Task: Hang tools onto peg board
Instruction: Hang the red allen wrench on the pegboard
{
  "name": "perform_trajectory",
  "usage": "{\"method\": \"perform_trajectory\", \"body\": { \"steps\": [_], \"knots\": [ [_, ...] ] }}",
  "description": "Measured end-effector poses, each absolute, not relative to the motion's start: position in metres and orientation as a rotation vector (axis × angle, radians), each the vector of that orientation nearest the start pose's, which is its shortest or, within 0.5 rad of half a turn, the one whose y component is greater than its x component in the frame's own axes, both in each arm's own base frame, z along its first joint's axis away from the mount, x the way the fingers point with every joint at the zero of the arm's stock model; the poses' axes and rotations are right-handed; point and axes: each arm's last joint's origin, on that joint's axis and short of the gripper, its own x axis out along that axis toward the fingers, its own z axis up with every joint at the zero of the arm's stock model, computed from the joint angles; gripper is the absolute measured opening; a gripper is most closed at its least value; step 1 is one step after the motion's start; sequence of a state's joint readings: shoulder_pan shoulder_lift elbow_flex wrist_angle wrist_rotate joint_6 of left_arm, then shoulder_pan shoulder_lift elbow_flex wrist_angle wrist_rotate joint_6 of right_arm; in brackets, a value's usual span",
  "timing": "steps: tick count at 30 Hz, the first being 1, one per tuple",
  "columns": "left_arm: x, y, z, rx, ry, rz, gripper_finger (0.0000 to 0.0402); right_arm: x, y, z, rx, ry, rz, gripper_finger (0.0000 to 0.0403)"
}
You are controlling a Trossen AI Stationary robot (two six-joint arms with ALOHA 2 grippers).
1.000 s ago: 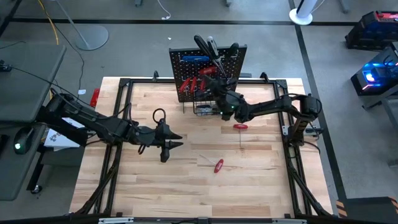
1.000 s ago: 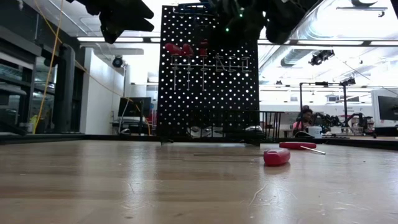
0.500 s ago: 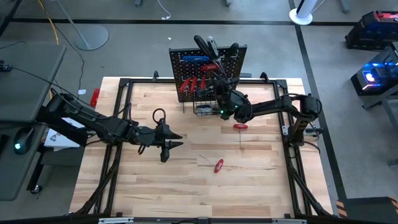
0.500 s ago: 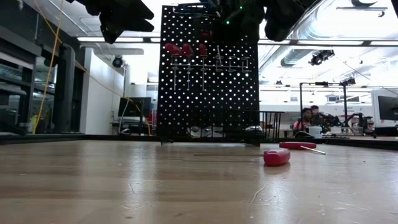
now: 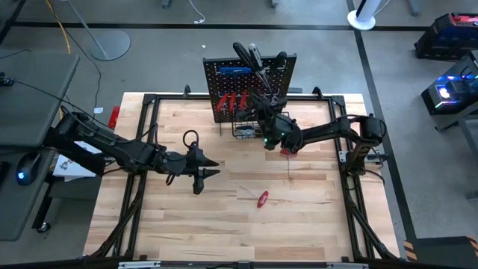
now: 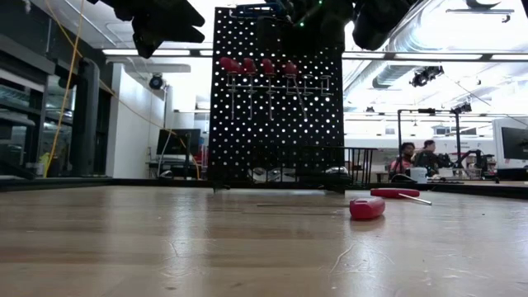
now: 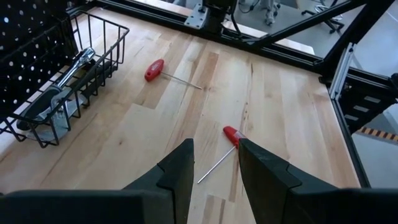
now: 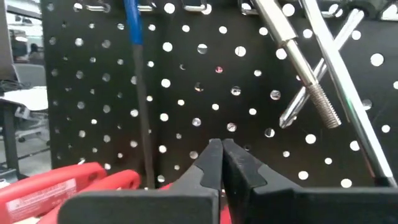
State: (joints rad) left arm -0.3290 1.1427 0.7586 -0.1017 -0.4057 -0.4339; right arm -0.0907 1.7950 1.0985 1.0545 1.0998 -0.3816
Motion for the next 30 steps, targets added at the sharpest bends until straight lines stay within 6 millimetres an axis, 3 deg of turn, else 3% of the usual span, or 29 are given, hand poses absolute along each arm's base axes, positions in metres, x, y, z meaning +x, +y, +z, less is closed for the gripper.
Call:
{"method": "perform_trajectory", "body": {
  "steps": [17, 25, 30],
  "knots": [
    [0.233, -0.069, 0.263, -0.259, 0.438, 0.163, 0.0120, 0.377, -0.040, 0.282, -0.208, -0.079, -1.184, 0.0013],
    [0.231, -0.071, 0.260, -0.315, 0.469, 0.173, 0.0120, 0.360, -0.011, 0.315, -0.190, -0.114, -1.175, 0.0086],
    [0.231, -0.072, 0.259, -0.434, 0.487, 0.157, 0.0120, 0.331, 0.013, 0.345, 0.042, -0.165, -1.278, 0.0142]
  ]
}}
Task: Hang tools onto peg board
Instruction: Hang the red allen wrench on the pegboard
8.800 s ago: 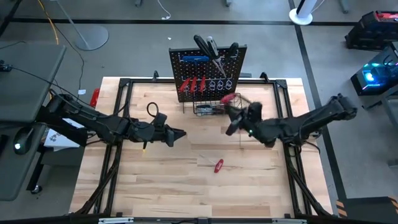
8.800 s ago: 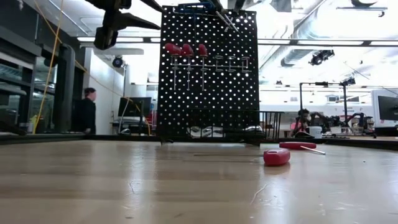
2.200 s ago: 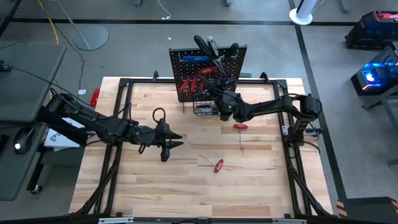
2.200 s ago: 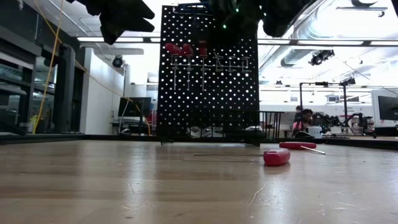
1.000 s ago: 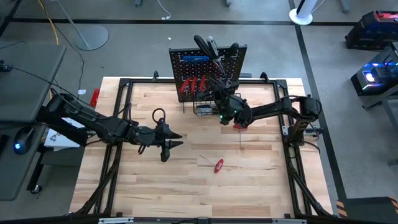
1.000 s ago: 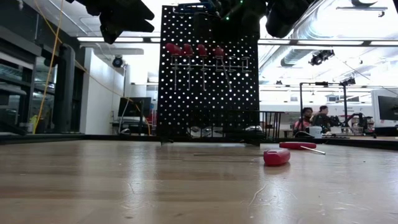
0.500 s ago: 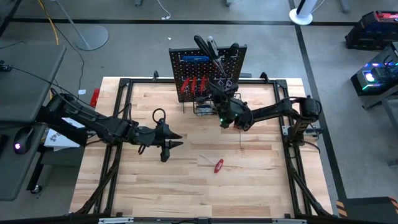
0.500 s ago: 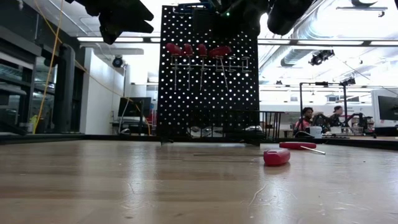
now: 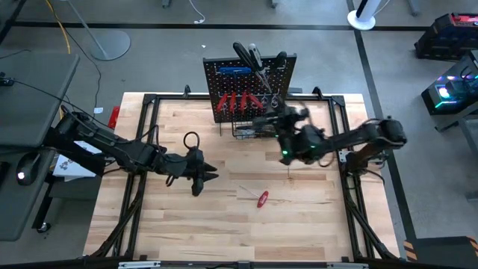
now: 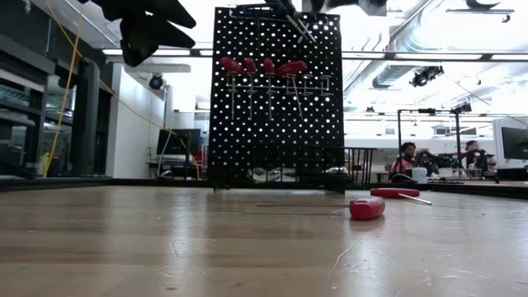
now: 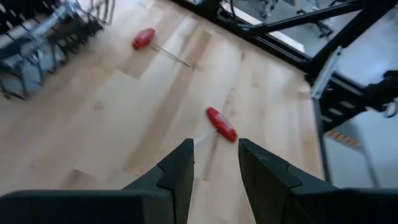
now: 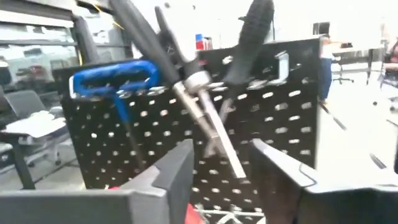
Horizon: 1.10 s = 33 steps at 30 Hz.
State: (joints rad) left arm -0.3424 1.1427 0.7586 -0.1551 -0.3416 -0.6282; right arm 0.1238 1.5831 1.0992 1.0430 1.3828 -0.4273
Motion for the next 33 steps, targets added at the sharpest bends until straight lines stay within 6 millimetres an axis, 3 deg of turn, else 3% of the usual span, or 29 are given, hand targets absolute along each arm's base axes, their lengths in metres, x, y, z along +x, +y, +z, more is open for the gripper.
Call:
{"method": "perform_trajectory", "body": {
  "steps": [4, 7, 10, 15, 19, 22, 25, 30, 33],
  "knots": [
    [0.231, -0.073, 0.259, -0.510, 0.496, 0.142, 0.0120, 0.298, 0.030, 0.376, 0.146, -0.185, -1.276, 0.0177],
    [0.231, -0.074, 0.259, -0.527, 0.502, 0.120, 0.0120, 0.270, 0.038, 0.401, 0.337, -0.317, -1.224, 0.0183],
    [0.232, -0.074, 0.261, -0.529, 0.483, 0.097, 0.0120, 0.257, 0.045, 0.413, 0.410, -0.393, -1.105, 0.0183],
    [0.234, -0.076, 0.265, -0.506, 0.451, 0.050, 0.0120, 0.270, 0.048, 0.403, 0.560, -0.418, -0.770, 0.0169],
    [0.235, -0.075, 0.266, -0.509, 0.442, 0.038, 0.0120, 0.302, 0.038, 0.382, 0.717, -0.092, -0.493, 0.0147],
    [0.236, -0.073, 0.266, -0.512, 0.443, 0.038, 0.0120, 0.318, 0.033, 0.372, 0.690, 0.112, -0.490, 0.0141],
    [0.236, -0.073, 0.266, -0.515, 0.448, 0.028, 0.0120, 0.322, 0.029, 0.383, 0.623, 0.138, -0.548, 0.0145],
    [0.236, -0.073, 0.266, -0.514, 0.451, 0.027, 0.0120, 0.325, 0.023, 0.385, 0.223, 0.428, -0.604, 0.0181],
    [0.236, -0.073, 0.266, -0.505, 0.451, 0.039, 0.0120, 0.327, 0.018, 0.390, 0.071, 0.492, -0.629, 0.0213]
  ]
}}
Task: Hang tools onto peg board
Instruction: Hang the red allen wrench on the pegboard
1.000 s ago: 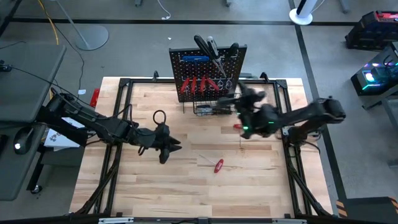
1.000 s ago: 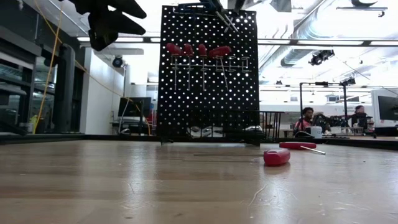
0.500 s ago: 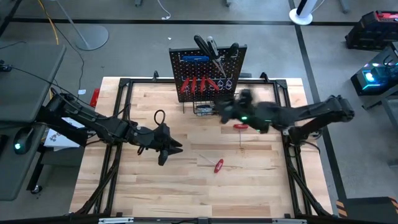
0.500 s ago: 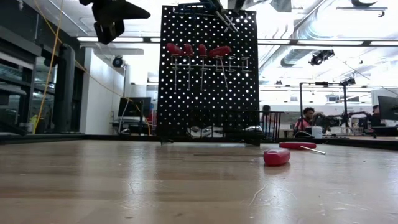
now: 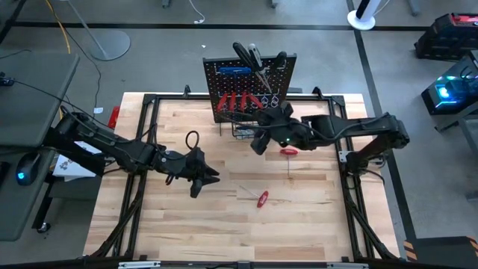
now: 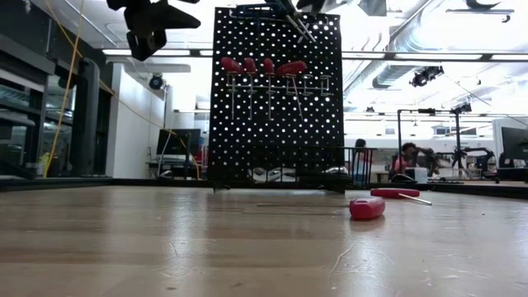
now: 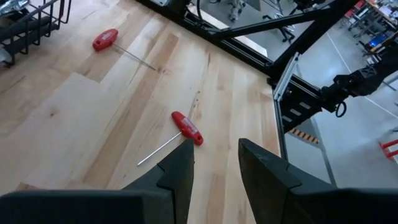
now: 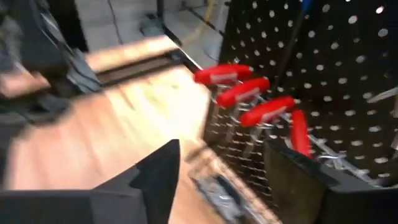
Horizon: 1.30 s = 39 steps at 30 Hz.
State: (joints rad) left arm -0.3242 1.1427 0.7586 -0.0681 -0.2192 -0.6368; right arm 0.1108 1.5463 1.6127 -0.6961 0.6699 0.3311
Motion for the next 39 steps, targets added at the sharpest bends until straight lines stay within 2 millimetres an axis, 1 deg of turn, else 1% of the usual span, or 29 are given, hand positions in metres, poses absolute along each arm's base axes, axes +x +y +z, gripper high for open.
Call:
{"method": "perform_trajectory", "body": {
  "steps": [3, 5, 7, 11, 15, 27, 35, 39],
  "knots": [
    [0.236, -0.070, 0.265, -0.506, 0.455, 0.049, 0.0120, 0.334, 0.013, 0.379, -0.035, 0.581, -0.663, 0.0242],
    [0.236, -0.069, 0.264, -0.524, 0.460, 0.062, 0.0120, 0.339, 0.008, 0.370, -0.061, 0.613, -0.718, 0.0254],
    [0.236, -0.068, 0.264, -0.543, 0.461, 0.075, 0.0120, 0.340, 0.001, 0.365, -0.064, 0.631, -0.768, 0.0260],
    [0.237, -0.066, 0.264, -0.547, 0.459, 0.082, 0.0120, 0.344, -0.017, 0.357, -0.061, 0.669, -0.814, 0.0261],
    [0.237, -0.066, 0.264, -0.553, 0.456, 0.089, 0.0120, 0.345, -0.031, 0.362, -0.061, 0.664, -0.793, 0.0261],
    [0.236, -0.066, 0.264, -0.542, 0.460, 0.090, 0.0120, 0.339, -0.068, 0.354, 0.016, 0.752, -0.785, 0.0259],
    [0.236, -0.066, 0.263, -0.539, 0.462, 0.090, 0.0120, 0.336, -0.084, 0.353, 0.039, 0.773, -0.767, 0.0258],
    [0.236, -0.066, 0.263, -0.539, 0.462, 0.090, 0.0120, 0.335, -0.089, 0.353, 0.045, 0.778, -0.765, 0.0241]
  ]
}}
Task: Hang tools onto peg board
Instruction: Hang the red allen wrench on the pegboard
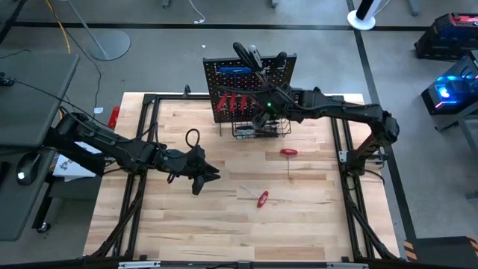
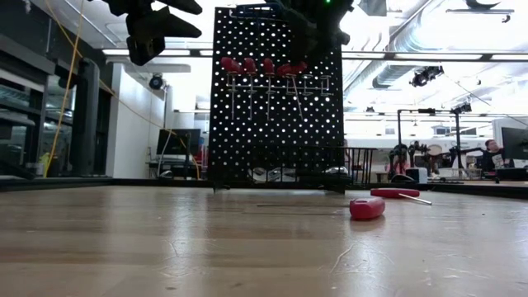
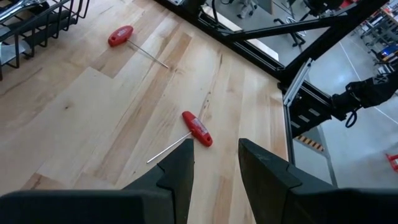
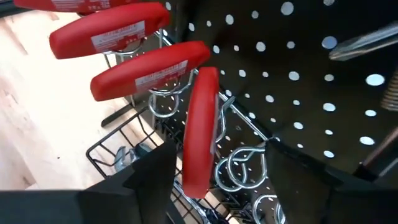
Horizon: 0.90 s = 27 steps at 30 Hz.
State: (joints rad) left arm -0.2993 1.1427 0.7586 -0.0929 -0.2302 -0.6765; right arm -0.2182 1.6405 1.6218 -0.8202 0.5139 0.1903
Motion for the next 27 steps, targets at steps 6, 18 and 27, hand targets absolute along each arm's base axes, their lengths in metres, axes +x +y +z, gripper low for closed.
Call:
{"method": "perform_trajectory", "body": {
  "steps": [6, 18, 27],
  "knots": [
    [0.236, -0.066, 0.263, -0.539, 0.463, 0.090, 0.0120, 0.342, -0.093, 0.344, 0.060, 0.808, -0.719, 0.0184],
    [0.236, -0.066, 0.263, -0.542, 0.462, 0.091, 0.0120, 0.350, -0.093, 0.335, 0.007, 0.832, -0.755, 0.0157],
    [0.236, -0.066, 0.263, -0.542, 0.462, 0.091, 0.0120, 0.347, -0.092, 0.338, -0.007, 0.830, -0.743, 0.0040]
  ]
}}
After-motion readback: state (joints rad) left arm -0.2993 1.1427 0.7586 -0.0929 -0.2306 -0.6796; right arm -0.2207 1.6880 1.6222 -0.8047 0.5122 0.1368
